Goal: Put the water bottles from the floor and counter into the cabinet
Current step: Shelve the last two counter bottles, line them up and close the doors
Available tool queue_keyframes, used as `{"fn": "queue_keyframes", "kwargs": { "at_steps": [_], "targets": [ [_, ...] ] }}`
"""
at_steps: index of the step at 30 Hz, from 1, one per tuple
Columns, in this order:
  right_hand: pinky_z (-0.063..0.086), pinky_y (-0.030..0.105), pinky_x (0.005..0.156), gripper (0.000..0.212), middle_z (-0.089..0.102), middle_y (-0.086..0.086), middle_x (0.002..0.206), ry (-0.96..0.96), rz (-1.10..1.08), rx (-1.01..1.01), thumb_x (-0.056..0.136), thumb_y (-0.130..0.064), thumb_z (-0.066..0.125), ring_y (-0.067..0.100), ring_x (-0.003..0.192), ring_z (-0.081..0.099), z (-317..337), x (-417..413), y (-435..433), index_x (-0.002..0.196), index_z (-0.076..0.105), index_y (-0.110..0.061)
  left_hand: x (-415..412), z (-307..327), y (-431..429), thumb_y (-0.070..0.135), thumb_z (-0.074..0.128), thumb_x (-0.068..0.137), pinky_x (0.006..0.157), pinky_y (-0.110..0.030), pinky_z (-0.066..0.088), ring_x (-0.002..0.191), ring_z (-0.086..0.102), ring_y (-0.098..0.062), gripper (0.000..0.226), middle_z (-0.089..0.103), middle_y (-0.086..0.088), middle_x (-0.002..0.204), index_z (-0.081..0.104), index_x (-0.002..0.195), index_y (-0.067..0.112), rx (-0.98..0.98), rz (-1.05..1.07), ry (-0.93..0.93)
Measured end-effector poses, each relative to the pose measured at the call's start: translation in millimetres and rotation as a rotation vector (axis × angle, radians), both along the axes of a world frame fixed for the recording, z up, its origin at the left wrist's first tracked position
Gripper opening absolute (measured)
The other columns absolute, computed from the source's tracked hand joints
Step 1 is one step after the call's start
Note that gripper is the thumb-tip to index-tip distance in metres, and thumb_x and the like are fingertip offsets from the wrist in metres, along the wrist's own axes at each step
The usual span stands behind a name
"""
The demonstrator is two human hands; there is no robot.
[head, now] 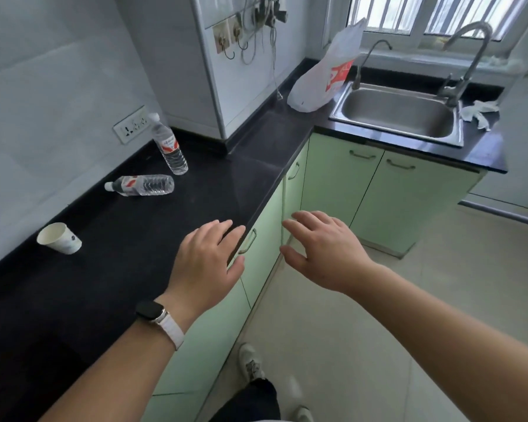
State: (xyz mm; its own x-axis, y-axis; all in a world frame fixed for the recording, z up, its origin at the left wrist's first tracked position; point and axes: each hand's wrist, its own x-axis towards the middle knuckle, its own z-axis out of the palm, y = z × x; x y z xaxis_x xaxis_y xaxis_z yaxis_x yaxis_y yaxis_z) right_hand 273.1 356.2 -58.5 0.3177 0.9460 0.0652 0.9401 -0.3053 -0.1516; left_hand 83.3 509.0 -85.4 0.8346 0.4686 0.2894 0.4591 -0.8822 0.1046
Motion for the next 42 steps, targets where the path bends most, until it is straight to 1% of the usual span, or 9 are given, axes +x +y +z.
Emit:
{"fn": "queue_keyframes", "kwargs": {
  "at_steps": [8, 12, 18, 22, 27, 33, 35, 38, 42],
  "targets": [
    [0.044, 0.040, 0.096, 0.056, 0.057, 0.000, 0.130, -0.025, 0.028, -0.060, 0.093, -0.056, 0.035, 0.028, 0.118, 0.054, -6, 30, 96, 0.132, 0.052, -0.022, 32, -31, 94, 0.040, 0.046, 0.090, 0.098, -0.049, 0.047, 0.124, 0.056, -0.032, 0.051, 0.063, -0.009, 0.131, 0.062, 0.132, 0.016, -0.095, 0.054, -0.012],
    [0.046, 0.040, 0.092, 0.052, 0.058, -0.001, 0.126, -0.053, 0.063, -0.065, 0.092, -0.056, 0.037, 0.027, 0.114, 0.056, -4, 40, 158, 0.128, 0.055, -0.022, 40, -40, 151, 0.041, 0.045, 0.089, 0.097, -0.049, 0.047, 0.123, 0.057, -0.034, 0.052, 0.064, -0.011, 0.129, 0.063, 0.130, 0.016, -0.121, 0.095, -0.018],
    [0.045, 0.040, 0.095, 0.057, 0.057, -0.002, 0.128, -0.055, 0.095, -0.074, 0.091, -0.058, 0.034, 0.027, 0.117, 0.054, -6, 42, 238, 0.130, 0.054, -0.022, 39, -52, 220, 0.042, 0.045, 0.089, 0.099, -0.050, 0.047, 0.125, 0.056, -0.033, 0.053, 0.063, -0.011, 0.131, 0.063, 0.131, 0.016, -0.159, 0.141, 0.017],
    [0.045, 0.040, 0.093, 0.060, 0.058, -0.001, 0.127, -0.048, 0.123, -0.088, 0.090, -0.059, 0.032, 0.028, 0.115, 0.055, -11, 41, 273, 0.130, 0.055, -0.021, 31, -56, 246, 0.041, 0.045, 0.089, 0.098, -0.050, 0.049, 0.123, 0.056, -0.033, 0.052, 0.062, -0.012, 0.132, 0.063, 0.131, 0.015, -0.168, 0.166, -0.007],
    [0.045, 0.041, 0.094, 0.063, 0.056, -0.001, 0.131, -0.038, 0.200, -0.103, 0.089, -0.061, 0.028, 0.028, 0.119, 0.053, -18, 43, 314, 0.133, 0.053, -0.023, 24, -59, 270, 0.041, 0.046, 0.090, 0.098, -0.048, 0.049, 0.124, 0.056, -0.031, 0.052, 0.062, -0.012, 0.132, 0.063, 0.131, 0.014, -0.170, 0.232, -0.007],
    [0.044, 0.042, 0.097, 0.060, 0.053, 0.000, 0.136, -0.010, 0.286, -0.103, 0.092, -0.060, 0.034, 0.028, 0.121, 0.052, -30, 53, 357, 0.135, 0.052, -0.023, 23, -66, 286, 0.041, 0.047, 0.089, 0.096, -0.048, 0.049, 0.122, 0.056, -0.031, 0.052, 0.063, -0.011, 0.131, 0.064, 0.130, 0.014, -0.155, 0.326, -0.003],
    [0.042, 0.042, 0.100, 0.057, 0.049, -0.001, 0.141, 0.004, 0.323, -0.103, 0.094, -0.059, 0.039, 0.026, 0.125, 0.048, -36, 61, 373, 0.139, 0.048, -0.024, 27, -66, 292, 0.038, 0.053, 0.089, 0.096, -0.048, 0.048, 0.123, 0.056, -0.031, 0.049, 0.062, -0.011, 0.132, 0.064, 0.131, 0.014, -0.146, 0.374, -0.001],
    [0.038, 0.040, 0.104, 0.058, 0.042, -0.004, 0.146, 0.036, 0.376, -0.120, 0.095, -0.059, 0.039, 0.024, 0.131, 0.043, -44, 78, 401, 0.143, 0.041, -0.027, 40, -64, 302, 0.033, 0.066, 0.089, 0.098, -0.048, 0.048, 0.125, 0.054, -0.031, 0.048, 0.061, -0.011, 0.134, 0.062, 0.132, 0.015, -0.149, 0.435, 0.014],
    [0.038, 0.041, 0.103, 0.058, 0.043, -0.003, 0.146, 0.100, 0.425, -0.106, 0.095, -0.057, 0.042, 0.024, 0.130, 0.043, -51, 103, 436, 0.143, 0.043, -0.026, 66, -62, 316, 0.032, 0.067, 0.088, 0.096, -0.047, 0.048, 0.125, 0.054, -0.030, 0.047, 0.061, -0.009, 0.134, 0.062, 0.132, 0.015, -0.178, 0.506, 0.027]
  ]
}}
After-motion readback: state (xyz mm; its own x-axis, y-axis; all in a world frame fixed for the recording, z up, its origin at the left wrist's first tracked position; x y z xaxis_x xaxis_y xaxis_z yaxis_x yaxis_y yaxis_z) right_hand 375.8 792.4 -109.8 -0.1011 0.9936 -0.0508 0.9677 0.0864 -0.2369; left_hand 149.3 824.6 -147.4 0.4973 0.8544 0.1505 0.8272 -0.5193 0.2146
